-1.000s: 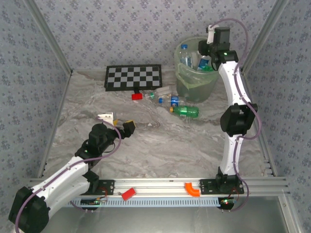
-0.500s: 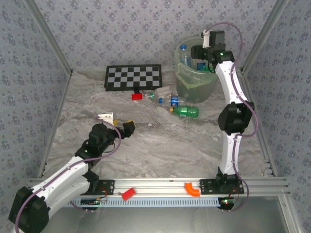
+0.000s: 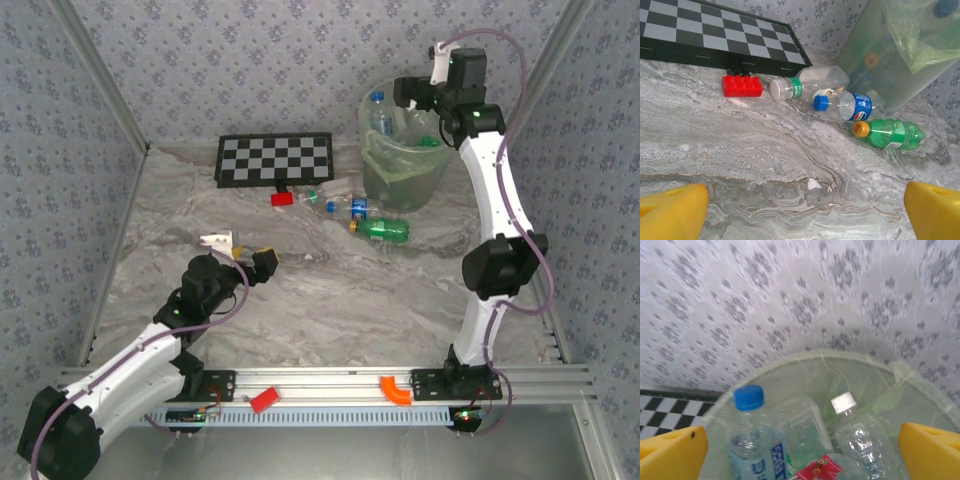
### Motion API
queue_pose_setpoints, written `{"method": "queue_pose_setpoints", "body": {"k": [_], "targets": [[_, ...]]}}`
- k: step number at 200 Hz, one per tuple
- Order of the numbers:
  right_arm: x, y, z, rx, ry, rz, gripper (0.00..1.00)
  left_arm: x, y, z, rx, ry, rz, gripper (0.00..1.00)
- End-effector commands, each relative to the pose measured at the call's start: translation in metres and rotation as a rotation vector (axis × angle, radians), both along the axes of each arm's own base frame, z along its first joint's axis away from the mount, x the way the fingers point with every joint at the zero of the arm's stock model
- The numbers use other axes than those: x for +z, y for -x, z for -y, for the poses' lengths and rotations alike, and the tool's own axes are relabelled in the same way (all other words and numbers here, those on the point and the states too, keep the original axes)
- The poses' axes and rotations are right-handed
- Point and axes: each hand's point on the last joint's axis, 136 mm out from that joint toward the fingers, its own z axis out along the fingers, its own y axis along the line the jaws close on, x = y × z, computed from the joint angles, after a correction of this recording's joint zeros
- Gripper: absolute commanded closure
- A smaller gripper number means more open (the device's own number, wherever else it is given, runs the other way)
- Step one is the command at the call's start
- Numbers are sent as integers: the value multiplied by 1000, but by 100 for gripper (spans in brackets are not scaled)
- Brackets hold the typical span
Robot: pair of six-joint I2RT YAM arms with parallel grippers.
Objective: Put the plastic bottles in the bin
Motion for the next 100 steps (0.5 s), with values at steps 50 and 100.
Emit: {"method": "queue_pose_setpoints", "body": {"k": [50,100], "targets": [[13,60,-25,59,-83,65,0,19,-3,4,-6,17,37,0],[2,132,-39,97,-145,104,0,11,-9,6,-3,-20,9,0]]}}
